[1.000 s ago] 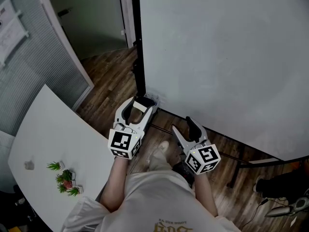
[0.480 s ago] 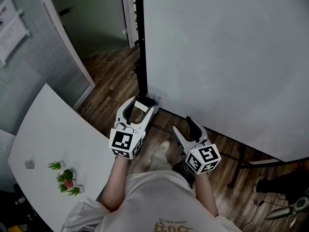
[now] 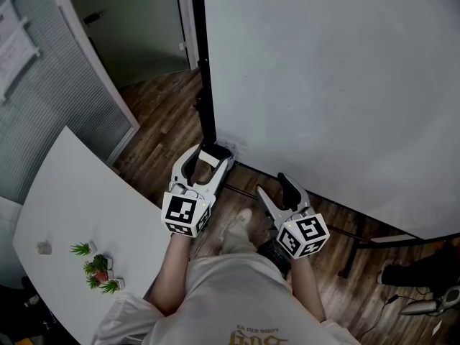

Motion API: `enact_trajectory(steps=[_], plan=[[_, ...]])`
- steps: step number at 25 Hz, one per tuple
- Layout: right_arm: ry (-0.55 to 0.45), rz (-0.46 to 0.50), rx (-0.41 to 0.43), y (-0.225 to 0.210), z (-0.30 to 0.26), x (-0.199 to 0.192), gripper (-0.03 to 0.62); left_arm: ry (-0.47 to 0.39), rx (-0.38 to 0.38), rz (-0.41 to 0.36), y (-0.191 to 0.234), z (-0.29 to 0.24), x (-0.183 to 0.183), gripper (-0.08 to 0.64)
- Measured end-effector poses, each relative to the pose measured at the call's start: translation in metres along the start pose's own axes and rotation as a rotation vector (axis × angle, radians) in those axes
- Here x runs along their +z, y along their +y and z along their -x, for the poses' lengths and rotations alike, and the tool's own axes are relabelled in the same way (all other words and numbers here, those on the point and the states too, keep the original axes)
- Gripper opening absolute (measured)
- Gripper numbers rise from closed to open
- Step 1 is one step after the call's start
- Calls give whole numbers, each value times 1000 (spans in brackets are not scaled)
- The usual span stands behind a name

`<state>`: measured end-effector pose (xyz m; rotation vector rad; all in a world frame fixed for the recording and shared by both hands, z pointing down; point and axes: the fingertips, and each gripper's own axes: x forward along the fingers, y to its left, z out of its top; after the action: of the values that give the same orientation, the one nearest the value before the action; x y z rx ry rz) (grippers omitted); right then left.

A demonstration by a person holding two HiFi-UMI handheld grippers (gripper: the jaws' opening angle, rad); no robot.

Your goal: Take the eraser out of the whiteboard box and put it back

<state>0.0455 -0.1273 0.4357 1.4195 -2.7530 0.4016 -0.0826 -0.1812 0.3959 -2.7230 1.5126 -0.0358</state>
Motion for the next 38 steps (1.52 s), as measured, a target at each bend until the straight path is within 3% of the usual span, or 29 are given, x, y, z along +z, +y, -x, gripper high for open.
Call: enact_trajectory(steps=[38], plan=[[36,-33,0,-12,-15,-12,276,56,-5,29,5,-14,-25,259]])
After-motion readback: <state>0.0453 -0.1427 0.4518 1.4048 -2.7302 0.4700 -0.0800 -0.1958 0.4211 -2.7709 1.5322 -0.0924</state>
